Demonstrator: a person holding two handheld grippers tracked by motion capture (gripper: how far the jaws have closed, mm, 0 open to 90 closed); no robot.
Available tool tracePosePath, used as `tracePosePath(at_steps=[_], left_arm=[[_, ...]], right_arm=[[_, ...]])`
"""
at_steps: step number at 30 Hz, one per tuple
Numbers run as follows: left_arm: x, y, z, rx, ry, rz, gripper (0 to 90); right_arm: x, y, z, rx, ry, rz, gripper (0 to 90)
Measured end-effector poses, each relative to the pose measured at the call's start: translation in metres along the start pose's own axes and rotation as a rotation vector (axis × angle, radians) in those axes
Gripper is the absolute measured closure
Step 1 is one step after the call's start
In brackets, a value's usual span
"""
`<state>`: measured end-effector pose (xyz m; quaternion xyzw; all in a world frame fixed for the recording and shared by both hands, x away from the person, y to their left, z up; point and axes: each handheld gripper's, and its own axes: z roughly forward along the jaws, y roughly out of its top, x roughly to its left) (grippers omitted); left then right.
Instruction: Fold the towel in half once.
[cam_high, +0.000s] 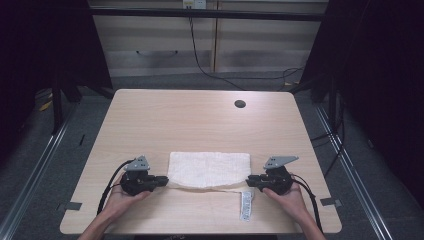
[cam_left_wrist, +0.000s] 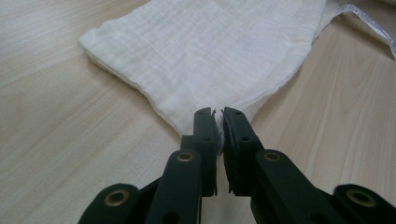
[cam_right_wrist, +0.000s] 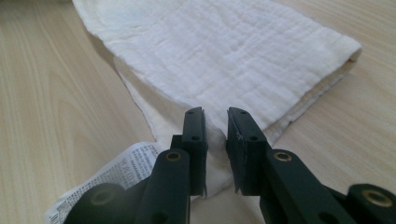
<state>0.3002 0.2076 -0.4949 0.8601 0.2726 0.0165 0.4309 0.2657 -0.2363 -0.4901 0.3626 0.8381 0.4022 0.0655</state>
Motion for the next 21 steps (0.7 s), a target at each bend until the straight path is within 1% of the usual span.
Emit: tracePosePath(at_steps=[1, 2, 4, 6, 7, 9, 11, 12, 14, 18, 20, 21], left_arm=[[0.000, -0.001, 0.000, 0.004, -0.004, 0.000, 79.2], [0.000, -0.001, -0.001, 0.006, -0.001, -0.003, 79.0], [0.001, -0.002, -0.003, 0.010, 0.012, -0.012, 73.9], [0.003, -0.002, -0.005, -0.003, 0.017, -0.030, 71.1], [0.003, -0.002, -0.006, -0.006, 0.017, -0.035, 69.4], [0.004, -0.002, -0.007, -0.012, 0.019, -0.034, 66.3], [0.002, -0.001, -0.007, -0.003, 0.037, -0.021, 63.6], [0.001, -0.001, -0.007, -0.001, 0.036, -0.017, 61.2], [0.001, 0.001, -0.009, -0.012, 0.028, -0.017, 59.1], [0.003, 0.004, -0.015, -0.050, 0.026, -0.024, 57.8], [0.005, 0.007, -0.017, -0.069, 0.014, -0.035, 56.6], [0.005, 0.008, -0.017, -0.071, 0.022, -0.037, 56.2]], right_arm=[[0.001, -0.001, -0.001, 0.003, -0.001, -0.002, 75.3], [0.002, -0.002, -0.001, 0.005, 0.003, 0.002, 74.8], [0.003, -0.004, -0.002, 0.013, 0.002, 0.003, 72.3], [0.002, -0.004, -0.003, 0.008, 0.007, 0.017, 68.4], [0.002, -0.004, -0.003, 0.000, 0.007, 0.017, 66.6], [0.002, -0.002, -0.006, -0.012, 0.007, 0.016, 64.6], [0.003, 0.000, -0.009, -0.025, 0.006, 0.022, 63.2], [0.002, 0.000, -0.011, -0.033, 0.001, 0.026, 63.1], [0.000, 0.002, -0.012, -0.045, -0.009, 0.035, 64.3], [-0.006, 0.006, -0.012, -0.057, -0.027, 0.042, 65.9], [-0.009, 0.009, -0.011, -0.057, -0.037, 0.040, 65.3], [-0.011, 0.010, -0.010, -0.058, -0.045, 0.038, 64.0]])
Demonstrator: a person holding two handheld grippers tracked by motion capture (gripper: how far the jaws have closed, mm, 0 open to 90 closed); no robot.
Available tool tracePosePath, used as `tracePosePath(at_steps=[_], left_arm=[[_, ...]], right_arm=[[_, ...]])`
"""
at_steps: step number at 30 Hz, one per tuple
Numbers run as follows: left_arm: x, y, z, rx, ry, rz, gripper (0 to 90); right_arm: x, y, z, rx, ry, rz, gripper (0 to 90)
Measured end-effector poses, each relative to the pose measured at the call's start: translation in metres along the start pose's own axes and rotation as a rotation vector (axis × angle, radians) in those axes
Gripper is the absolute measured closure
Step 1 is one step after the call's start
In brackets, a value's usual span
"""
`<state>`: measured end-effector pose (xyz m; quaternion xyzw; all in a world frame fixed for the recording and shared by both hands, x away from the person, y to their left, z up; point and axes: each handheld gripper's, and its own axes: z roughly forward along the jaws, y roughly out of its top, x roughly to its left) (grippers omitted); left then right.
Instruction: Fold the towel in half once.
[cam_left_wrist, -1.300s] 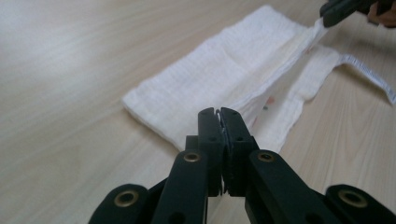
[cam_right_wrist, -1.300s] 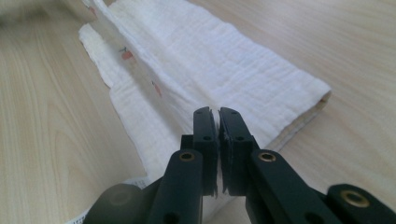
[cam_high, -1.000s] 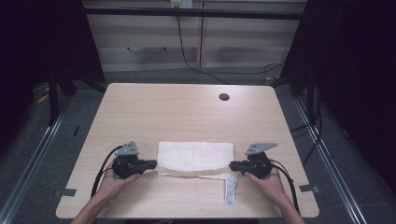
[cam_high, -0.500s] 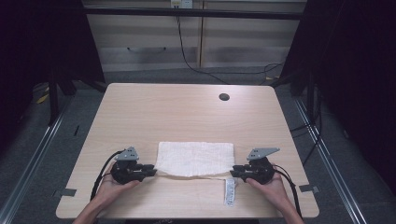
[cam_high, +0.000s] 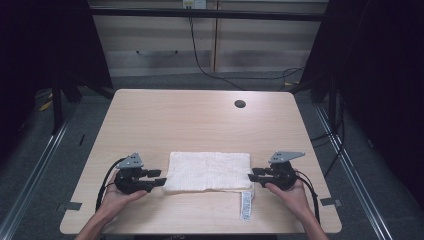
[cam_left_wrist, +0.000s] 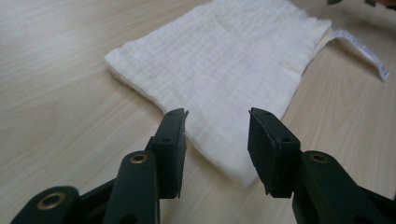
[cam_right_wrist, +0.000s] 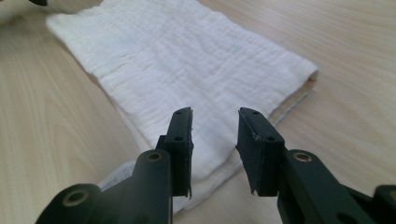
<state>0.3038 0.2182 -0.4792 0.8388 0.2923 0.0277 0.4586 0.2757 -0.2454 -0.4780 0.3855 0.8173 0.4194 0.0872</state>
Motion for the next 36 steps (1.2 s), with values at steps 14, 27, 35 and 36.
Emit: tracePosePath(at_steps=[14, 27, 35, 36], left_arm=[[0.012, 0.022, 0.050, 0.047, 0.015, 0.030, 70.8], [0.008, 0.013, 0.060, 0.083, 0.008, 0.057, 65.9], [0.008, 0.011, 0.060, 0.075, 0.007, 0.063, 66.0], [0.009, 0.011, 0.060, 0.075, 0.005, 0.063, 66.0]], right_arm=[[-0.033, 0.028, 0.026, 0.021, -0.055, 0.041, 63.8], [-0.055, 0.047, 0.059, 0.049, -0.061, 0.055, 63.1], [-0.060, 0.039, 0.068, 0.095, -0.052, 0.035, 62.2], [-0.059, 0.039, 0.067, 0.100, -0.055, 0.032, 64.2]])
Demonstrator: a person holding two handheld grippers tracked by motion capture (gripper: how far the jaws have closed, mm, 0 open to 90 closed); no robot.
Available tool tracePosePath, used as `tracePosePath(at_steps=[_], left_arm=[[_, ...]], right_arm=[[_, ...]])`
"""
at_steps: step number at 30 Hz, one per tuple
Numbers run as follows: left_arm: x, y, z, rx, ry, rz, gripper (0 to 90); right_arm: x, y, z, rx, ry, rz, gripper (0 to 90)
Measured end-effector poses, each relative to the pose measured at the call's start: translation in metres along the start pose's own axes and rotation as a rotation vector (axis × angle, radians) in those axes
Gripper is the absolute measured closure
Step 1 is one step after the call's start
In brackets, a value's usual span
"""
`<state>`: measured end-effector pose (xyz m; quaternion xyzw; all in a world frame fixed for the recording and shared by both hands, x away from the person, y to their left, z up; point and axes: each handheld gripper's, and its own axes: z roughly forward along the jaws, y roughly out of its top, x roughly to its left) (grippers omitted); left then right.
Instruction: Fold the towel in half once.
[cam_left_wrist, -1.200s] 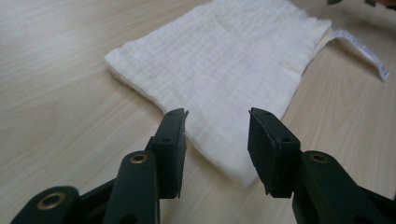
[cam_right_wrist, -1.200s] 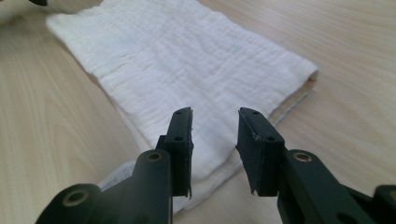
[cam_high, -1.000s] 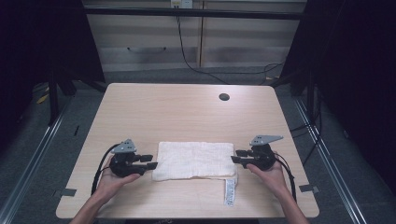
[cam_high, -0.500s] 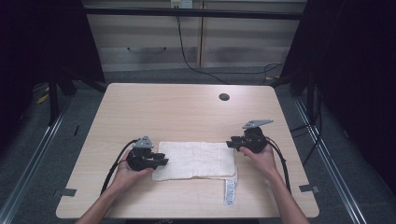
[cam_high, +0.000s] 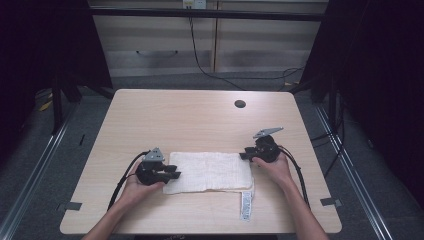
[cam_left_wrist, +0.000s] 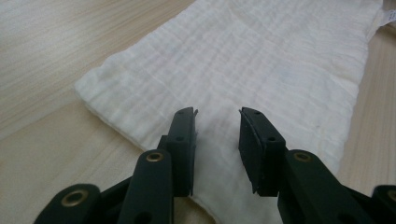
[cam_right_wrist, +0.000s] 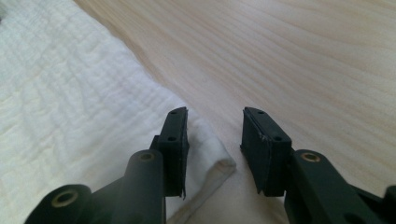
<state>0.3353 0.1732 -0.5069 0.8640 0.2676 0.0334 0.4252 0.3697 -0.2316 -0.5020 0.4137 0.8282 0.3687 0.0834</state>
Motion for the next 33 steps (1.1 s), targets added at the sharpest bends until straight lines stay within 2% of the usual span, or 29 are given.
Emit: tracePosePath(at_steps=[3, 8, 11, 12, 13, 15, 16, 18, 19, 20, 21, 22, 24, 25, 27, 28, 30, 33], left_arm=[[0.000, 0.000, -0.001, 0.001, -0.002, 0.000, 65.5], [-0.001, -0.002, -0.004, 0.006, -0.005, -0.003, 62.7], [-0.003, -0.005, -0.010, 0.029, -0.012, -0.011, 62.7], [-0.005, -0.005, -0.013, 0.048, -0.014, -0.020, 62.7], [-0.007, -0.004, -0.016, 0.074, -0.035, -0.014, 62.2], [-0.009, -0.004, -0.023, 0.073, -0.044, -0.002, 61.3], [-0.008, -0.003, -0.026, 0.062, -0.048, -0.017, 59.2], [-0.001, -0.001, -0.033, 0.019, -0.028, -0.045, 56.4], [0.003, 0.001, -0.036, 0.013, -0.022, -0.070, 55.2], [0.007, 0.004, -0.038, 0.020, 0.007, -0.078, 54.0], [0.011, 0.007, -0.039, 0.016, 0.020, -0.086, 52.2], [0.016, 0.011, -0.041, 0.004, 0.009, -0.098, 52.1], [0.024, 0.018, -0.042, -0.016, 0.047, -0.114, 49.9], [0.028, 0.020, -0.041, -0.019, 0.049, -0.114, 50.0], [0.035, 0.022, -0.036, -0.023, 0.079, -0.117, 51.1], [0.039, 0.022, -0.031, -0.015, 0.069, -0.124, 51.3], [0.043, 0.022, -0.023, 0.008, 0.085, -0.108, 51.0], [0.050, 0.020, -0.014, 0.011, 0.075, -0.141, 47.6]], right_arm=[[0.000, -0.003, -0.002, -0.004, 0.005, -0.020, 70.5], [0.001, -0.006, -0.003, -0.005, 0.038, 0.003, 84.4], [0.003, -0.006, -0.003, -0.007, 0.061, 0.011, 86.8], [0.005, -0.006, -0.003, -0.003, 0.065, 0.006, 87.0], [0.007, -0.006, -0.002, -0.002, 0.073, 0.006, 87.1], [0.012, -0.007, 0.000, -0.005, 0.096, -0.002, 87.2], [0.014, -0.007, 0.001, -0.001, 0.101, -0.011, 87.3], [0.017, -0.005, 0.002, 0.000, 0.104, -0.022, 87.3], [0.018, -0.005, 0.002, 0.002, 0.102, -0.024, 87.3], [0.018, -0.005, 0.002, 0.004, 0.104, -0.026, 87.3], [0.019, -0.005, 0.002, 0.006, 0.104, -0.028, 87.3], [0.019, -0.005, 0.002, 0.007, 0.104, -0.029, 87.3], [0.019, -0.005, 0.002, 0.004, 0.104, -0.026, 87.2], [0.019, -0.005, 0.002, 0.004, 0.104, -0.026, 87.2], [0.019, -0.004, 0.002, 0.002, 0.102, -0.028, 87.2], [0.019, -0.004, 0.002, 0.003, 0.102, -0.029, 87.1], [0.020, -0.004, 0.002, 0.000, 0.099, -0.036, 87.0], [0.020, -0.004, 0.002, -0.005, 0.099, -0.038, 86.9]])
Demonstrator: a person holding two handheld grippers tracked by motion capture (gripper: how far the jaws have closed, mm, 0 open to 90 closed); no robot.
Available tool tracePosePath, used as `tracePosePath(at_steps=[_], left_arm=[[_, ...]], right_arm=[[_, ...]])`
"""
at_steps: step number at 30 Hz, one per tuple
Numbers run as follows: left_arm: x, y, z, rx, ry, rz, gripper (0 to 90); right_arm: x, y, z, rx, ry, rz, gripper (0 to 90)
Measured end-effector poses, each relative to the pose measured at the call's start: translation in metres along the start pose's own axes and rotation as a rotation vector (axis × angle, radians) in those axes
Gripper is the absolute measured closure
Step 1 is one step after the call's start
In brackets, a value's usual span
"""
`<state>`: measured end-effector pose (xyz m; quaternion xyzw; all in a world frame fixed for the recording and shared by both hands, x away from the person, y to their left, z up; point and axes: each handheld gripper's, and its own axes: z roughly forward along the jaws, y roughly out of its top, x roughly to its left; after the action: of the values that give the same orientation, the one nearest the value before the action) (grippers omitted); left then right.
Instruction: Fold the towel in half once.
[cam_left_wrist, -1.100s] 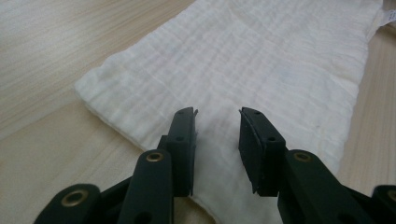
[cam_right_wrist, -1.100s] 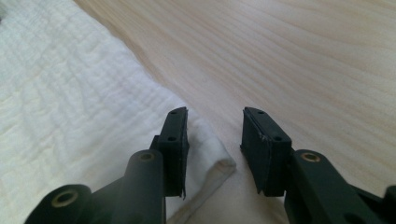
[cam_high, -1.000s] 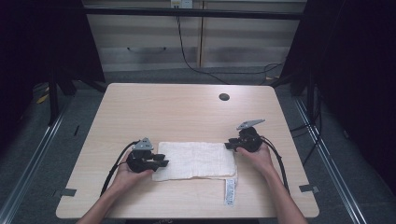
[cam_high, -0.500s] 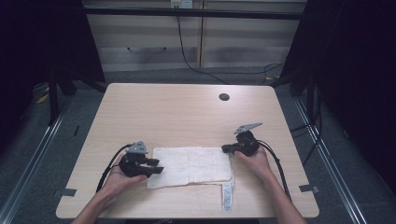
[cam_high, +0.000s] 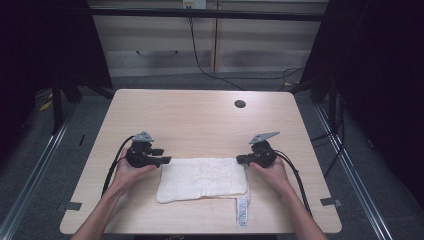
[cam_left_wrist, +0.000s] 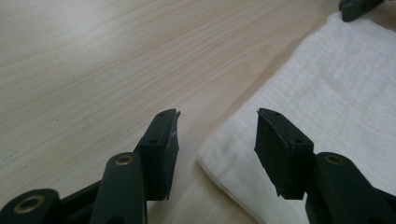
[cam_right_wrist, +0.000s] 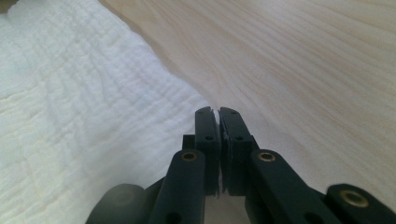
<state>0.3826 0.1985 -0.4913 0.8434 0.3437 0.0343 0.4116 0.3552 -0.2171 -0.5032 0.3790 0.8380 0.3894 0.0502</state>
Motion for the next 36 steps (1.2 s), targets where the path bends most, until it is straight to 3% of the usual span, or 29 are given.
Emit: tracePosePath(at_steps=[3, 6, 9, 10, 12, 14, 19, 21, 23, 25, 29, 33, 36], left_arm=[[0.002, -0.002, 0.006, 0.028, 0.008, 0.014, 44.8], [0.001, -0.003, 0.008, 0.027, 0.002, 0.021, 47.0], [-0.005, -0.002, 0.010, 0.039, 0.026, 0.061, 51.5], [-0.006, -0.002, 0.010, 0.035, 0.043, 0.059, 51.2], [-0.005, -0.002, 0.011, 0.034, 0.038, 0.061, 53.0], [-0.006, -0.003, 0.012, 0.054, 0.050, 0.077, 54.3], [-0.010, -0.007, 0.011, 0.050, 0.080, 0.109, 58.8], [-0.011, -0.009, 0.010, 0.044, 0.066, 0.111, 69.8], [-0.010, -0.010, 0.009, 0.036, 0.046, 0.097, 80.2], [-0.010, -0.010, 0.009, 0.031, 0.049, 0.059, 84.7], [-0.007, -0.011, 0.007, 0.017, 0.032, 0.031, 85.9], [-0.007, -0.009, 0.003, -0.003, 0.028, 0.030, 86.1], [-0.006, -0.009, 0.000, -0.016, 0.032, 0.026, 86.3]], right_arm=[[-0.001, -0.001, 0.000, 0.003, 0.000, 0.003, 86.9], [-0.001, 0.000, 0.000, 0.001, -0.001, 0.003, 87.0], [-0.001, -0.001, 0.000, 0.000, 0.002, 0.010, 87.0], [-0.001, -0.001, 0.000, -0.001, 0.004, 0.013, 87.0], [-0.002, -0.001, 0.000, 0.000, 0.005, 0.016, 87.0], [-0.002, -0.001, 0.000, -0.001, 0.002, 0.014, 87.0], [-0.002, -0.001, 0.000, -0.003, 0.007, 0.019, 87.2], [-0.002, 0.000, -0.002, -0.007, 0.005, 0.022, 87.3], [-0.001, 0.001, -0.004, -0.024, 0.009, 0.026, 87.3], [0.003, 0.003, -0.007, -0.044, 0.018, 0.022, 87.2], [0.007, 0.007, -0.012, -0.072, 0.015, 0.012, 87.3], [0.007, 0.009, -0.016, -0.098, 0.009, 0.024, 87.3], [0.014, 0.015, -0.022, -0.118, -0.001, -0.007, 87.3]])
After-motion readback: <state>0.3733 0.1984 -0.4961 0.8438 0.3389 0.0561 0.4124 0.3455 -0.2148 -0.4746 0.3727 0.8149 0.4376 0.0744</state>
